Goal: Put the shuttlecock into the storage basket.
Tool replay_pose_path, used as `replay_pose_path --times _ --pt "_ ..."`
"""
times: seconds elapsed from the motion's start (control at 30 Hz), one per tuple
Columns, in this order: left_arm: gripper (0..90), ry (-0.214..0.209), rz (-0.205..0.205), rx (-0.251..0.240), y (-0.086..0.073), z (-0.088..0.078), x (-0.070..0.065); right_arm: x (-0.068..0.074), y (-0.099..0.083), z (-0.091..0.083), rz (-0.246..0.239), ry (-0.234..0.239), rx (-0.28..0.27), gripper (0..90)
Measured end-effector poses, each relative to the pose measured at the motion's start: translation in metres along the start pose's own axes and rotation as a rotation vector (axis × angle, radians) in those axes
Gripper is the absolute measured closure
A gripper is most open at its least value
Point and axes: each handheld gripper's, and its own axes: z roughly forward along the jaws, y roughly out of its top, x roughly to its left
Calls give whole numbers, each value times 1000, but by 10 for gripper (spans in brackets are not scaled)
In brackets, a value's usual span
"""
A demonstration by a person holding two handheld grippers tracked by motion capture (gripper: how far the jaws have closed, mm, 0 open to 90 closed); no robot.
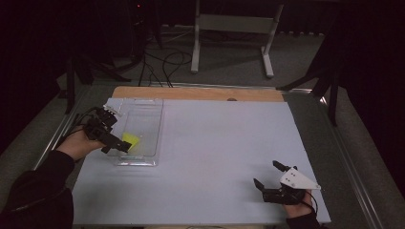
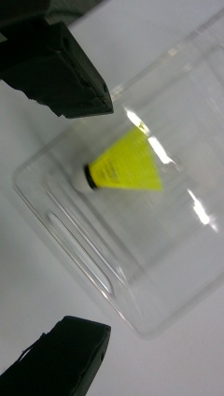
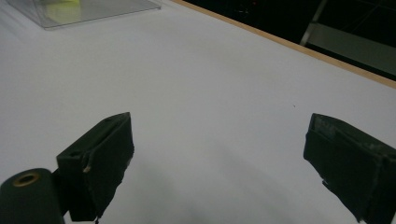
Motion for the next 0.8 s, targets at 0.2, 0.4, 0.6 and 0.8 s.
replay_pose_path --times 0.2,0.4,0.6,0.8 --pt "0 -45 12 -59 11 -5 -9 1 0 1 -2 4 4 84" --pt "0 -53 49 -79 23 -5 -22 0 0 1 0 3 2 83" --pt "0 -98 80 -113 36 0 -37 1 0 1 -4 5 1 84" --pt "0 -134 119 -135 50 3 -53 1 1 0 -4 2 -1 84"
